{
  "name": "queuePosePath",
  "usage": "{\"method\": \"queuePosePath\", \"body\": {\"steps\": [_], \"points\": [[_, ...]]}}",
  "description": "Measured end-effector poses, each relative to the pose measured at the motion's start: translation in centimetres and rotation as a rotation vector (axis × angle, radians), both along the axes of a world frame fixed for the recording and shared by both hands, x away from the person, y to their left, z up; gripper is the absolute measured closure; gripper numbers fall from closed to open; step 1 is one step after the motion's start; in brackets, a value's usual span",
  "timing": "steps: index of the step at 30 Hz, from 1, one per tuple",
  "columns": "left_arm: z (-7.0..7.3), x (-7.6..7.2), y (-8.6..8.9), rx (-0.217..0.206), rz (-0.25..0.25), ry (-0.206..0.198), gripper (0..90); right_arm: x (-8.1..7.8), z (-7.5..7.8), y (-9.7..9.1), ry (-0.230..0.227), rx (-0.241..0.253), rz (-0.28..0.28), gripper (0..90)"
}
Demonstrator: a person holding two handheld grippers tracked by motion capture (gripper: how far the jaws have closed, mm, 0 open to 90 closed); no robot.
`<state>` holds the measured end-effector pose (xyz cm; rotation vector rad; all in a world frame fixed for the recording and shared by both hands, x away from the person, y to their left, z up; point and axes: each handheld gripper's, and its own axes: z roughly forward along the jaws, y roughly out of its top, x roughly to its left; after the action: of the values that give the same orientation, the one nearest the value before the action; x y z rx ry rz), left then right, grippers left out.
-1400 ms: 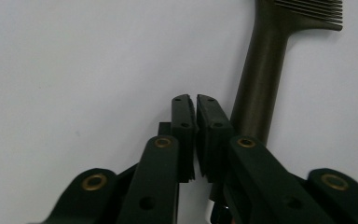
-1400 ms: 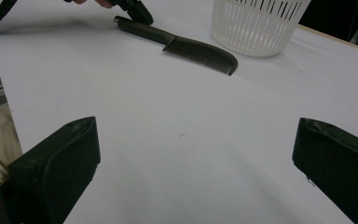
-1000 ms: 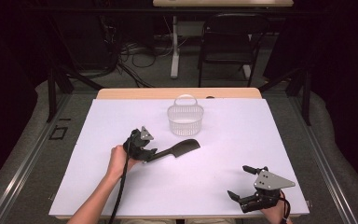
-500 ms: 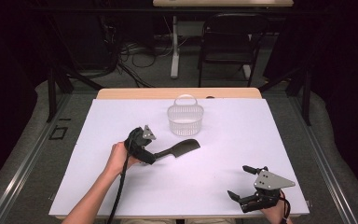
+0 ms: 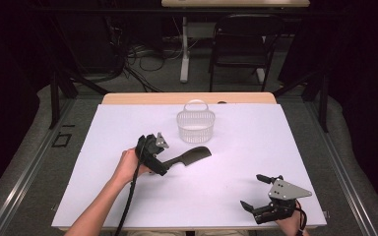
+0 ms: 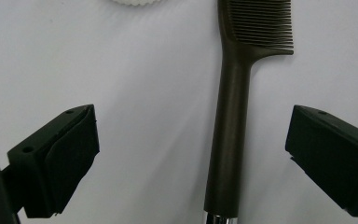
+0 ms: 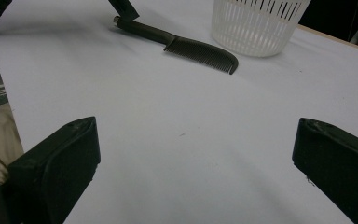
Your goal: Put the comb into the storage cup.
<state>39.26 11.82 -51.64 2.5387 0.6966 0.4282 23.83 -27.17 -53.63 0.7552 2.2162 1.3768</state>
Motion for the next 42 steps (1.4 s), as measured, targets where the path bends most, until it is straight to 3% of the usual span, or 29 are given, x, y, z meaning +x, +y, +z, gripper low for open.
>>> {"method": "queuePosePath", "body": {"steps": [20, 26, 35, 42], "points": [[0.2, 0.1, -1.7, 0.067, -0.048, 0.031, 1.9, 0.0, -0.1, 0.0, 0.005, -0.001, 0.002, 0.5], [0.3, 0.1, -2.3, 0.092, -0.067, 0.045, 14.3, 0.1, -0.1, 0.0, 0.01, 0.002, 0.002, 0.5], [-0.1, 0.4, -3.4, 0.165, -0.096, 0.081, 34.8, 0.1, -0.2, 0.0, 0.014, 0.003, 0.004, 0.5], [-0.3, 0.9, -4.3, 0.187, -0.104, 0.115, 49.9, 0.1, -0.2, 0.1, 0.016, 0.004, 0.005, 0.5]]}}
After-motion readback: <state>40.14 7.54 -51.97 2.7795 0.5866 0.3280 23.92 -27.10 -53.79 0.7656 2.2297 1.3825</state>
